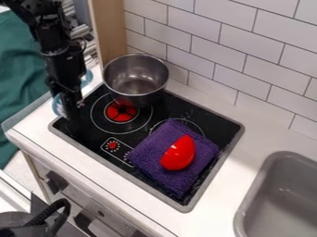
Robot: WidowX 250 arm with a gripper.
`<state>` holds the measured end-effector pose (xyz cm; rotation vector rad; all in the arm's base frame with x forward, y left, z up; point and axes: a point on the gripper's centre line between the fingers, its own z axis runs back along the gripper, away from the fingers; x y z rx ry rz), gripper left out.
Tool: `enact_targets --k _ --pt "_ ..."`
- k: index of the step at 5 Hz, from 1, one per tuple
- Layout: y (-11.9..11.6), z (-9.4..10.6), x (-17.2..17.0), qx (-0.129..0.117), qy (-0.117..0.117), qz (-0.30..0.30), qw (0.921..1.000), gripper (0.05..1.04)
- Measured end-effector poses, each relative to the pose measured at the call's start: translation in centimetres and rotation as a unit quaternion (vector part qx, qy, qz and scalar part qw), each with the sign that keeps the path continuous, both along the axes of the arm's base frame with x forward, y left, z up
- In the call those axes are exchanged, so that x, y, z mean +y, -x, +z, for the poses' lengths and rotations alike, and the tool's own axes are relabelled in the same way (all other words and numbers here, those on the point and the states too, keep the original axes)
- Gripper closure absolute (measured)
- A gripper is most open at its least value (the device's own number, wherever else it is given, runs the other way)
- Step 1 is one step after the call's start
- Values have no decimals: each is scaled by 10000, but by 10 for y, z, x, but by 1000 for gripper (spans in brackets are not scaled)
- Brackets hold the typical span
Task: PUTS A BLUE BRUSH ON LEFT SIDE
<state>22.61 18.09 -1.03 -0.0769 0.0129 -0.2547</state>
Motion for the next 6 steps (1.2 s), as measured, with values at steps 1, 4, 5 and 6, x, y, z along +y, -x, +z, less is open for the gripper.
enact_targets --k 1,4,5,6 --pt "-4 -10 2 -102 -43 -298 9995 596" --pt "-14 -20 -7 -114 -119 -528 9985 545" --pt "-16 -21 -14 -99 -97 -554 9984 234" --pt "-20 -15 -24 -13 -112 -675 9977 68"
